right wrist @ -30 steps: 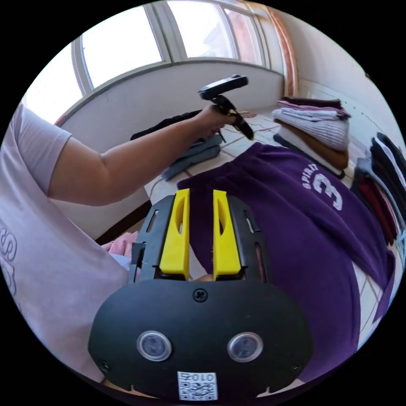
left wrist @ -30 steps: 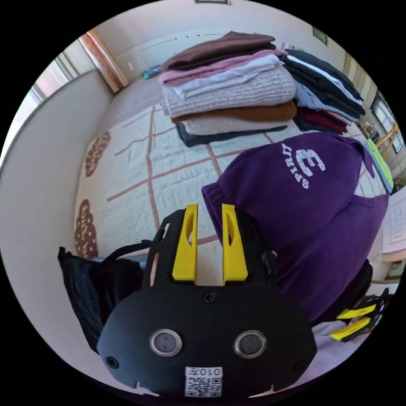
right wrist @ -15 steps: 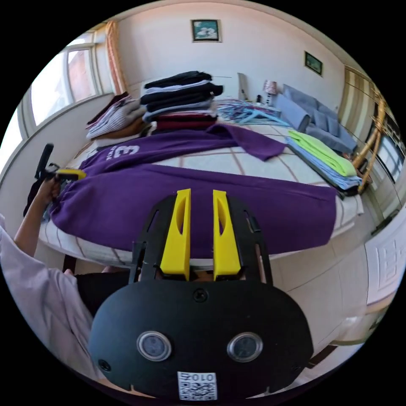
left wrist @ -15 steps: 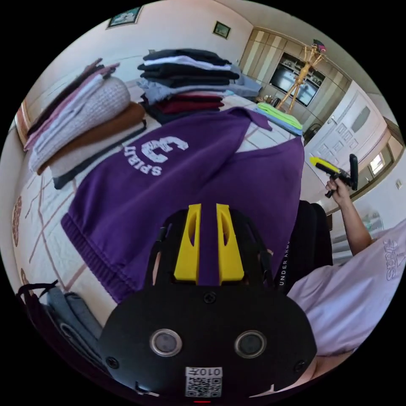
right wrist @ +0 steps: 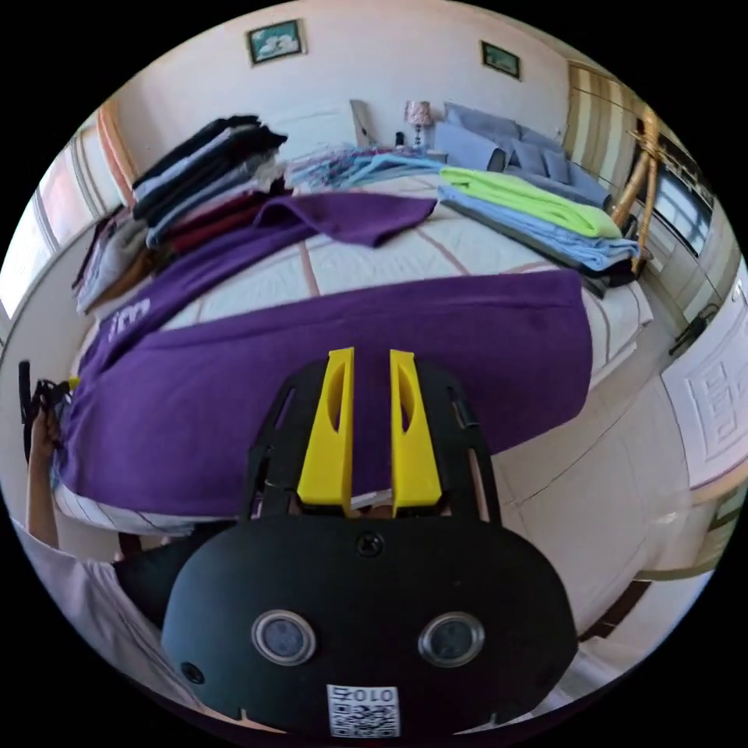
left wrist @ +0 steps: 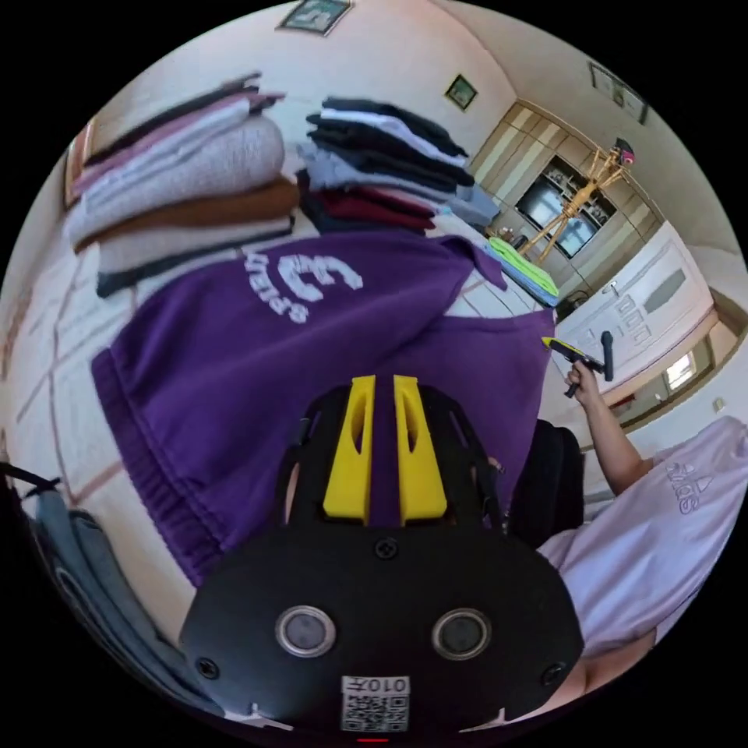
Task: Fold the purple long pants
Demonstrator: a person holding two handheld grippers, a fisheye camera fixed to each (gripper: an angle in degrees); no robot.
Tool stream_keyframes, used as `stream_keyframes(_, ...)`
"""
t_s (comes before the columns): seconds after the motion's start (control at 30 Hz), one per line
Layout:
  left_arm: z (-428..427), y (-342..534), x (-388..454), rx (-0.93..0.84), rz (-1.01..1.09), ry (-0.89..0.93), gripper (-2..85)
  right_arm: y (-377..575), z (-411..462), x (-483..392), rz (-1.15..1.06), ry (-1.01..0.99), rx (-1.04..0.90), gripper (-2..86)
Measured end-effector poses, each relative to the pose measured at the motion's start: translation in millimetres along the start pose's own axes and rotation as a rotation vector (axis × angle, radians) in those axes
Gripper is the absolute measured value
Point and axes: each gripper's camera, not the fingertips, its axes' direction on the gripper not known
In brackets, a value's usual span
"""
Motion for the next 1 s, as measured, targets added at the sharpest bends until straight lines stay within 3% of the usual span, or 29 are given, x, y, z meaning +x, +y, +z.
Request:
stream_keyframes(0.1,-28.5,-33.8,-0.1,0.107,0.048,-0.231,9.0,-19.0,-32.2,-15.2,-0.036,-0.001,0.234,9.0)
stream_keyframes(0.23,6.6,-104.6,-21.3,0.007,0.157,-0.473,13.1,-88.9,-0.4,-47.9,-0.210,0.051,0.143,13.6)
stream_keyframes(0.43,72.0,-146.0,-60.1,-0.172,0.116,-0.503,15.5,-166.1,57.9,-105.9,-0.341,0.061,0.054,15.6)
stream_keyframes(0.63,73.9,-138.1,-58.2,-0.136,0.055,-0.491,16.2,-194.9,149.6,-135.7,-0.395,0.229,-0.147,12.3)
stream_keyframes(0.73,70.9,-135.8,-46.7,-0.136,0.093,-0.498,16.7,-199.9,137.0,-125.2,-0.355,0.265,-0.072,4.2)
stream_keyframes(1.0,63.9,-148.7,-7.9,-0.118,0.299,-0.498,19.2,-151.7,-3.5,-93.8,-0.488,0.261,0.318,2.2)
